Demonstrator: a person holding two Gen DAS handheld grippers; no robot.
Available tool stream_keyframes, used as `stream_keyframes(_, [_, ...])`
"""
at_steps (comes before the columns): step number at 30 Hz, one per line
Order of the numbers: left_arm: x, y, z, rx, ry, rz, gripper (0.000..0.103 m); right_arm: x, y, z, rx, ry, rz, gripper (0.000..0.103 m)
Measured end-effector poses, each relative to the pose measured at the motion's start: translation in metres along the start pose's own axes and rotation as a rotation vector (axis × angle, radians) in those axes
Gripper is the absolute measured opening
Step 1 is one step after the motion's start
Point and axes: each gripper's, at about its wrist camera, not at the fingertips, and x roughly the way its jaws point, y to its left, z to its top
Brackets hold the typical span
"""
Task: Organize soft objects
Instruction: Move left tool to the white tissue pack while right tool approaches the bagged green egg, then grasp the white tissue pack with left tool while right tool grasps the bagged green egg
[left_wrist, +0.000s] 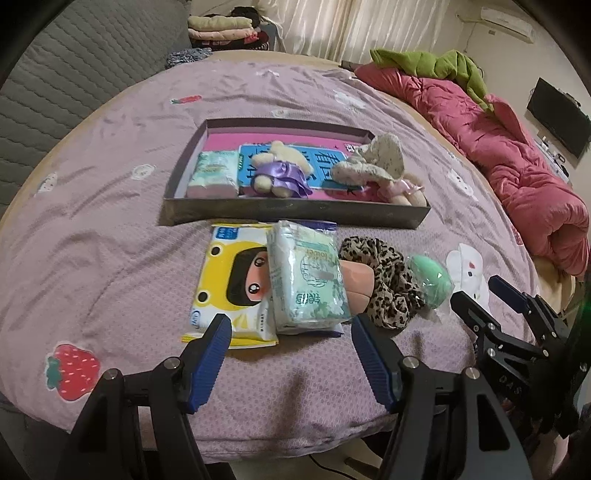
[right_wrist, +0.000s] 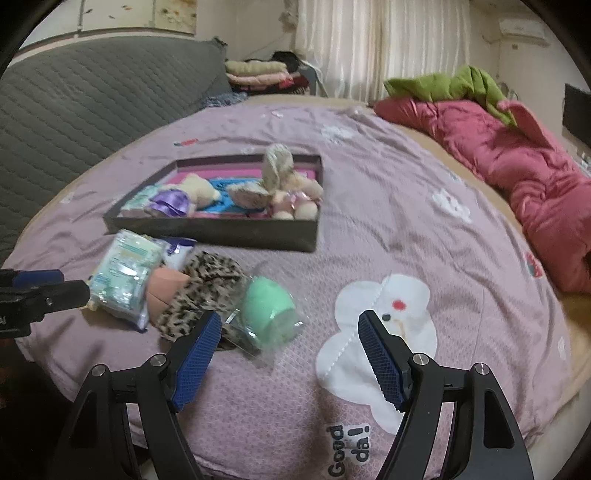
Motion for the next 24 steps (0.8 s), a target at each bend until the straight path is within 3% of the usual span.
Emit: stream_keyframes(24, [0.042,0.002,0.024,-0.054,0.035,-0.013,0.067,0.055,-0.004,0.007,-0.024,0.041,0.033,0.078])
